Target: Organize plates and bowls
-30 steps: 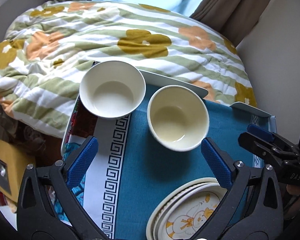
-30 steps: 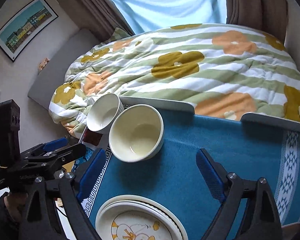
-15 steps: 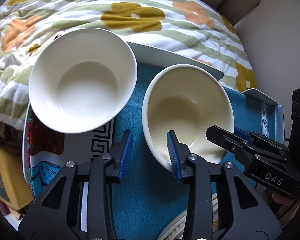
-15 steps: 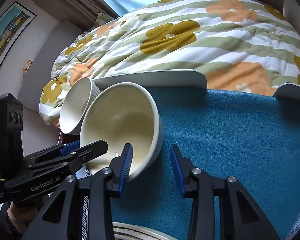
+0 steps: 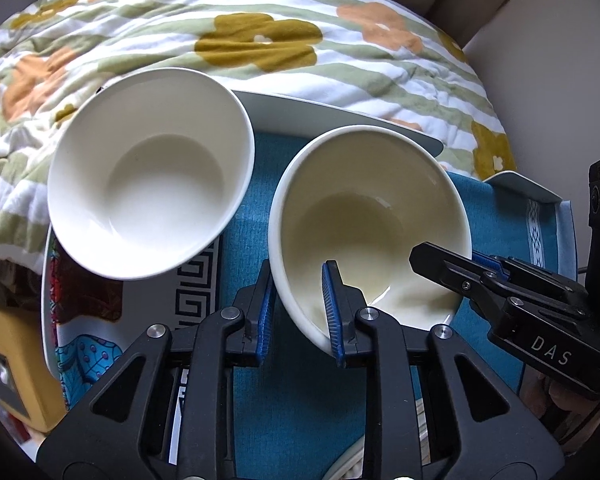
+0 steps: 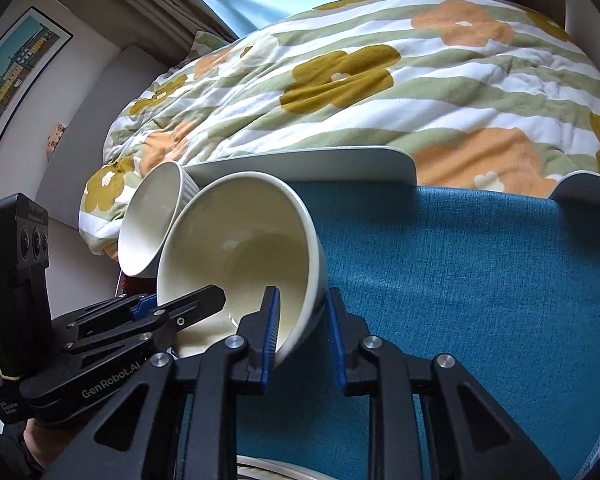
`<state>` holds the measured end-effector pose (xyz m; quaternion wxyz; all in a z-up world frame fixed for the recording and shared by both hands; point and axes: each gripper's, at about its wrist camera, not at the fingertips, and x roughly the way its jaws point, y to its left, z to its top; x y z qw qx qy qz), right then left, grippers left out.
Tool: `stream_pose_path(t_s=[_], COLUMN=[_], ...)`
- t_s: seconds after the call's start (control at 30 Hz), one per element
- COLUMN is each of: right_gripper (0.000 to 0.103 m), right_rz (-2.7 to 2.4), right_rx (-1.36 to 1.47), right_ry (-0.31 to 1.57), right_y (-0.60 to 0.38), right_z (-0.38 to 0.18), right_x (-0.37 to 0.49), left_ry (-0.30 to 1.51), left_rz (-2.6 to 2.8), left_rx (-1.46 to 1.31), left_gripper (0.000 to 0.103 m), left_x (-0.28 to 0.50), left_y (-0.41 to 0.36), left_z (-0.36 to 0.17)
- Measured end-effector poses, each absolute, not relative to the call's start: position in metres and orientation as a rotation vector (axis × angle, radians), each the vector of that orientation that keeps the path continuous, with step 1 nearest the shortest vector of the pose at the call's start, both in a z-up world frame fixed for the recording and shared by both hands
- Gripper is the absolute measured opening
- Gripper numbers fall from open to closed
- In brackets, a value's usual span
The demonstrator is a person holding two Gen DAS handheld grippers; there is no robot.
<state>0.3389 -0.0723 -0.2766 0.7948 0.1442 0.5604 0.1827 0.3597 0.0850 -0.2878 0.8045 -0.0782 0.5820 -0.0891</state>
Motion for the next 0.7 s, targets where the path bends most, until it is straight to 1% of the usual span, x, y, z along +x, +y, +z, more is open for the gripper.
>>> stream_pose_path(t_s=[0.27, 0.5, 0.7], right_gripper=[0.021, 0.021, 0.021], right_rz=[0.383, 0.382, 0.377], right_rx=[0.298, 0.284, 0.277], right_ry=[1.159, 1.074, 1.022], right_y=[-0.081, -0.102, -0.142], right_z=[-0.258, -0.214, -0.18], right_x=[0.329, 0.3, 0.261], left_ry=[1.189, 1.115, 1.066], left_rz=[-0.206, -0.228, -0.251], left_rx=[-0.12, -0.096, -0.084], left_gripper=[0.02, 0.02, 0.02], left_x=[0.348, 0.319, 0.277], left_y=[0.07, 0.045, 0.0], left_z=[-0.261, -0.215, -0.178])
